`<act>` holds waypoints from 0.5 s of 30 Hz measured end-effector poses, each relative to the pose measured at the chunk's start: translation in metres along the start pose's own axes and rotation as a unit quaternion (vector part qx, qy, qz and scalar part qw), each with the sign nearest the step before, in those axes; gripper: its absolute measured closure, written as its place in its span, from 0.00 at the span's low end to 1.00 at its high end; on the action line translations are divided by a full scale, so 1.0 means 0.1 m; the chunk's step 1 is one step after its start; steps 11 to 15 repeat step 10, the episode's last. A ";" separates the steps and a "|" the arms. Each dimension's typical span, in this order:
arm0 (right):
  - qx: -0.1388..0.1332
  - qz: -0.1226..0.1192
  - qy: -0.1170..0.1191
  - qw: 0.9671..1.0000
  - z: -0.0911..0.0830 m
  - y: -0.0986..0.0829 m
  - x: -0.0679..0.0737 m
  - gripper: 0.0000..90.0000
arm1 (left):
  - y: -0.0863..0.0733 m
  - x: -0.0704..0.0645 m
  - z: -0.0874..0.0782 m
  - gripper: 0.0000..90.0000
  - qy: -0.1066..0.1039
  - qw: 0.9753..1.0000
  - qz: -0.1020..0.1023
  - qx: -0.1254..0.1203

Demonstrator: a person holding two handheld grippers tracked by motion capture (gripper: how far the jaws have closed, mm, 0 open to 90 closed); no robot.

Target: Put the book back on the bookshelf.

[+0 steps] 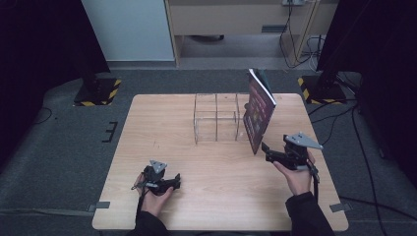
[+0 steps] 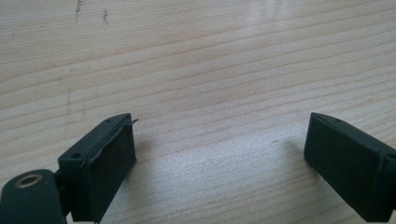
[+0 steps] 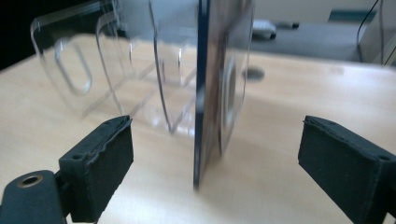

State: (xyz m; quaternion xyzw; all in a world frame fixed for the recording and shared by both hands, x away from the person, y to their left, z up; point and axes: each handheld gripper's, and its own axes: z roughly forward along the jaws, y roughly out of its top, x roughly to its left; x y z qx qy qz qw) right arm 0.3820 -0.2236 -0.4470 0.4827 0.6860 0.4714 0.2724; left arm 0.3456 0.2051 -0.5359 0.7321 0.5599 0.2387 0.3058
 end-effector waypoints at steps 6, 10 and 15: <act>0.053 0.002 -0.004 0.999 -0.03 -0.37 -0.10 0.11 | 0.00 0.00 0.00 0.09 0.000 1.000 0.000 0.000; 0.089 -0.002 -0.012 0.996 -0.03 -0.61 -0.18 0.10 | 0.00 0.00 0.00 0.09 0.000 1.000 0.000 0.000; 0.089 -0.002 -0.012 0.996 -0.03 -0.61 -0.18 0.10 | 0.00 0.00 0.00 0.09 0.000 1.000 0.000 0.000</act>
